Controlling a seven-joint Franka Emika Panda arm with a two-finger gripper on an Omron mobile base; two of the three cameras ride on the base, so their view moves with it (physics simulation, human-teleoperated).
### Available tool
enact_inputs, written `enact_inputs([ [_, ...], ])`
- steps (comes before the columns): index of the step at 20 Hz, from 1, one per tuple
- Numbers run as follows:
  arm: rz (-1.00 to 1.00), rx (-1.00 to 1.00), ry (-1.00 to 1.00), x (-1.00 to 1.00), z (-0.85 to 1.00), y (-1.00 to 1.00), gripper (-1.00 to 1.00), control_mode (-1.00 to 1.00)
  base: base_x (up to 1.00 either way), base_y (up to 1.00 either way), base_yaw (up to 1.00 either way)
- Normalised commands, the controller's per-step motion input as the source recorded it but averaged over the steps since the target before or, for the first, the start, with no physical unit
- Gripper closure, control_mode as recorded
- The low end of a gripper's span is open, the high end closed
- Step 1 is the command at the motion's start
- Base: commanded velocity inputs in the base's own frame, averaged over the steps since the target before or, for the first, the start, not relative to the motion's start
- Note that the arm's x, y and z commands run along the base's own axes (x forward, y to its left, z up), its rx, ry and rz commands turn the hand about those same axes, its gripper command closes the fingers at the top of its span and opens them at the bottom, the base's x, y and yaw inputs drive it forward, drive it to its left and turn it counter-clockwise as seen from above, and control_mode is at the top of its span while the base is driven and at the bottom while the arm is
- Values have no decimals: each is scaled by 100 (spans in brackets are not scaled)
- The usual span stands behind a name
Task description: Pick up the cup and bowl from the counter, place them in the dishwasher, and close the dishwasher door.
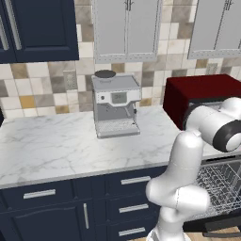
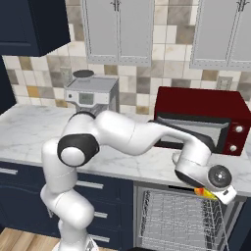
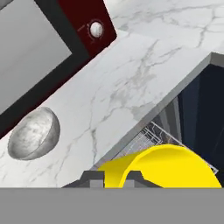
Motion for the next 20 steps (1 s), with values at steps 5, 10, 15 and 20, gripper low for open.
enact_inputs([
  [5, -22, 34, -10, -16, 0, 0, 100, -100, 0, 0, 0],
  [10, -11, 27, -13, -14, -4, 0, 100, -100, 0, 0, 0],
  [15, -7, 16, -7, -7, -39, 0, 100, -100, 0, 0, 0],
  [20, -2, 11, -4, 0, -49, 0, 100, -100, 0, 0, 0],
])
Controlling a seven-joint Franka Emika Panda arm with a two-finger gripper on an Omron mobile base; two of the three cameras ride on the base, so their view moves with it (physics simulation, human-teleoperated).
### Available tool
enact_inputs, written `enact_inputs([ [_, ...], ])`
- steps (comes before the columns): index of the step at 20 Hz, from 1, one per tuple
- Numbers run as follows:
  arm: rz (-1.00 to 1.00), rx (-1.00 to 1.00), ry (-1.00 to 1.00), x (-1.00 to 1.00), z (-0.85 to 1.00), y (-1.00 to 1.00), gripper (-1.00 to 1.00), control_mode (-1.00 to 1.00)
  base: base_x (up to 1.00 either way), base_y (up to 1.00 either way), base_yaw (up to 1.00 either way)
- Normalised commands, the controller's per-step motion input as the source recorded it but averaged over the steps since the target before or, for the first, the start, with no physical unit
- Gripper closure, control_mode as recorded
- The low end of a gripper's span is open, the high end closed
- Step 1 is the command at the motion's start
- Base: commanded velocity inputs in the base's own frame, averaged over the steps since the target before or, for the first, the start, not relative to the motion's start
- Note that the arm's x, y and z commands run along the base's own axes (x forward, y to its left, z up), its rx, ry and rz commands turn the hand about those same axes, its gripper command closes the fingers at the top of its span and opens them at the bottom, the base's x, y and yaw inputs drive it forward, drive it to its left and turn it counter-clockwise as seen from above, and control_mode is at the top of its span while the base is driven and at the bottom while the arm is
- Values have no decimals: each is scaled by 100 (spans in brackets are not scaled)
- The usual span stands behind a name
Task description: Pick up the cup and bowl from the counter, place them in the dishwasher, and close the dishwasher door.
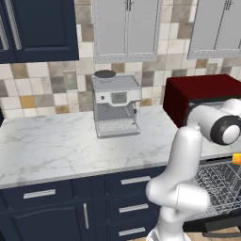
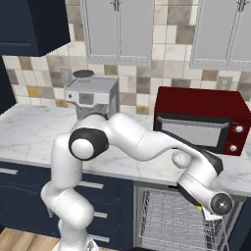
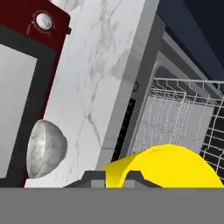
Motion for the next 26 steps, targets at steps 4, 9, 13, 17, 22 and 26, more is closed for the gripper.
enact_inputs([
  [4, 0, 4, 0, -1, -59, 0, 100, -100, 0, 0, 0],
  [9, 0, 0, -1, -7, -51, 0, 100, -100, 0, 0, 0],
  [13, -3, 0, -4, -14, -44, 0, 100, -100, 0, 0, 0],
  [17, -6, 1, -8, -11, -38, 0, 100, -100, 0, 0, 0],
  [22, -4, 2, -2, -1, -53, 0, 100, -100, 0, 0, 0],
  [26, 0, 3, 0, 0, -47, 0, 100, -100, 0, 0, 0],
])
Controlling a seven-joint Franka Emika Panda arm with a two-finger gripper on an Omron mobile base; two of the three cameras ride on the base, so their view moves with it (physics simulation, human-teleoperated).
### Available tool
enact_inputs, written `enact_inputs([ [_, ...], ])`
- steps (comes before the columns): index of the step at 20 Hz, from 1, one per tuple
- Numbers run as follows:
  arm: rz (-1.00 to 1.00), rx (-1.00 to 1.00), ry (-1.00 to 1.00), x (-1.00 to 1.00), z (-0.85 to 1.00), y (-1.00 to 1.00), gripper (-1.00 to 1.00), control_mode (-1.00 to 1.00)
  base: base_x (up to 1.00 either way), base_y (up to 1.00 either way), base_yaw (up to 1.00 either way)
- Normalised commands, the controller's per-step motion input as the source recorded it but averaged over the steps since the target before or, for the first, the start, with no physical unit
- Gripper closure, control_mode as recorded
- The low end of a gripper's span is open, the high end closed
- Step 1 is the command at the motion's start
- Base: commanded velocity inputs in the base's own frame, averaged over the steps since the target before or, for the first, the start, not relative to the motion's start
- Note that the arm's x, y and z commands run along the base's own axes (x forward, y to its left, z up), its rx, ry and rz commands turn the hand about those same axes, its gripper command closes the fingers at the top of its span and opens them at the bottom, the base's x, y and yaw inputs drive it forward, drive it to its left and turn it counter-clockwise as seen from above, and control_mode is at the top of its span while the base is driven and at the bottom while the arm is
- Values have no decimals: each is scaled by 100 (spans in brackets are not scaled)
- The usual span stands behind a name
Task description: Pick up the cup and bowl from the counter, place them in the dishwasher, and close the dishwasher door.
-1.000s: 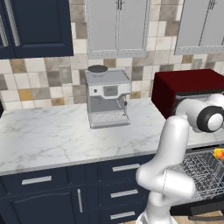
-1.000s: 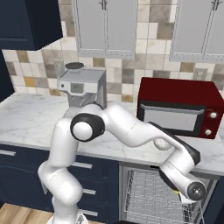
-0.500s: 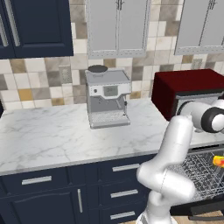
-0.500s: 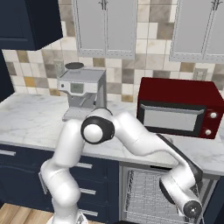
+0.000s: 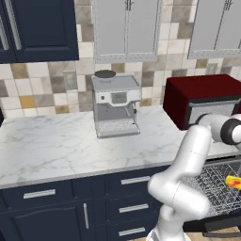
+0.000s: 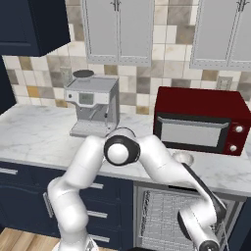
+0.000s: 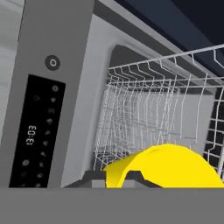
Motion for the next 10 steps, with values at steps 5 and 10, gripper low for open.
enact_inputs([
  [5, 0, 0, 0, 12, -38, 0, 100, -100, 0, 0, 0],
  [10, 0, 0, 0, 34, -23, 0, 100, -100, 0, 0, 0],
])
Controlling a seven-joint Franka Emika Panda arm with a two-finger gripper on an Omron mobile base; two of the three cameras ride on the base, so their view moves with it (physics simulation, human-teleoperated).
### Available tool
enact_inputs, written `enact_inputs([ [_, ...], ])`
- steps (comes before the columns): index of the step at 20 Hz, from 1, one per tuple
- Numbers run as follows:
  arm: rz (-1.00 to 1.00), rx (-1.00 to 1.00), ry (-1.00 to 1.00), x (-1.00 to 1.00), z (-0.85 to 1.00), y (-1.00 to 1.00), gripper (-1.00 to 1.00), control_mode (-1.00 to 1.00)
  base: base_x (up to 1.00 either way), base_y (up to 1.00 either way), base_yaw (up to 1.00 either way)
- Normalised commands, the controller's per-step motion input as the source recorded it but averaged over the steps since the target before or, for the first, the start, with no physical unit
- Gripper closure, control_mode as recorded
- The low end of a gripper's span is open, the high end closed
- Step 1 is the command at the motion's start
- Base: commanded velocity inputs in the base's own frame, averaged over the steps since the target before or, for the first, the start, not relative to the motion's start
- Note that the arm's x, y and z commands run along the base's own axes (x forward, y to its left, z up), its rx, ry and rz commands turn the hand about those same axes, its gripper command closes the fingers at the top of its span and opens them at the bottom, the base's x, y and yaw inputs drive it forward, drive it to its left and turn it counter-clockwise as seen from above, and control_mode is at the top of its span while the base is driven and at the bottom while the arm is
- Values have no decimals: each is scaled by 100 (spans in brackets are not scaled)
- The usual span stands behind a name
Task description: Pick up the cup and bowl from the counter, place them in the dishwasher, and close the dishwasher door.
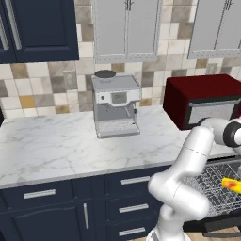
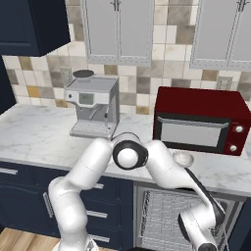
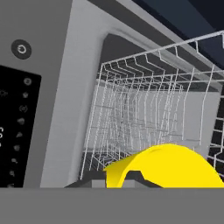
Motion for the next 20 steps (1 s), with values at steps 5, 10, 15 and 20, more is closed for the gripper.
enact_inputs([
  [5, 0, 0, 0, 30, -44, 0, 100, -100, 0, 0, 0],
  [10, 0, 0, 0, 2, -57, 0, 100, -100, 0, 0, 0],
  [15, 0, 0, 0, 1, -43, 0, 100, -100, 0, 0, 0],
  [20, 0, 0, 0, 1, -42, 0, 100, -100, 0, 0, 0],
])
